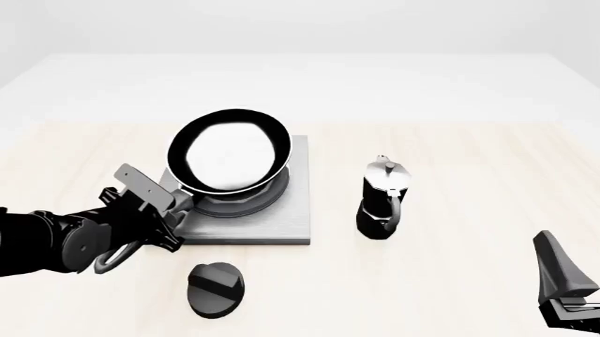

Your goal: Turn on the stove and put the frying pan on it.

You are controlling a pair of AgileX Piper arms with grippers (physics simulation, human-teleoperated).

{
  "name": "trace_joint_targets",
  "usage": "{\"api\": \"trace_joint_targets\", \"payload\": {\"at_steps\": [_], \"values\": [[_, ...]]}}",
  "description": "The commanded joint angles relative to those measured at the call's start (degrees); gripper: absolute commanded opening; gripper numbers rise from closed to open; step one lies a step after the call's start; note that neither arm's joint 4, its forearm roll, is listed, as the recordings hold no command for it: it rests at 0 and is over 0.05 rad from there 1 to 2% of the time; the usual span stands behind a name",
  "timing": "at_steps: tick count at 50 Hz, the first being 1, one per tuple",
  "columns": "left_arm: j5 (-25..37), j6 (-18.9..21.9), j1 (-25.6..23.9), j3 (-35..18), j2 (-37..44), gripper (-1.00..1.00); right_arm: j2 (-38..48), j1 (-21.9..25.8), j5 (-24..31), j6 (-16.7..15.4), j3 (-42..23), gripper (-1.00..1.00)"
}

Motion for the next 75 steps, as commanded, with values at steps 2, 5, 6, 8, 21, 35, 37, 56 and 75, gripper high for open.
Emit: {"api": "trace_joint_targets", "payload": {"at_steps": [2,5,6,8,21,35,37,56,75], "values": [[-0.1,0.8,-0.1,-0.7,0.6,1.00,0.0,0.0,0.0,0.0,0.0,1.00],[0.2,0.9,-0.2,-0.6,0.1,1.00,0.0,0.0,0.0,0.0,0.0,1.00],[0.2,1.0,-0.3,-0.4,-0.1,1.00,0.0,0.0,0.0,0.0,0.0,1.00],[-1.2,1.0,-0.4,0.2,0.6,1.00,0.0,0.0,0.0,0.0,0.0,1.00],[3.5,0.3,-0.8,-0.9,-4.8,1.00,0.0,0.0,0.0,0.0,0.0,1.00],[8.5,-2.0,-2.1,-0.8,-14.5,1.00,0.0,0.0,0.0,0.0,0.0,1.00],[10.2,-2.0,-2.2,-1.5,-15.9,1.00,0.0,0.0,0.0,0.0,0.0,1.00],[11.2,-5.5,-1.3,0.5,-28.3,1.00,0.0,0.0,0.0,0.0,0.0,1.00],[8.3,-10.1,-0.3,4.1,-40.6,1.00,0.0,0.0,0.0,0.0,0.0,1.00]]}}
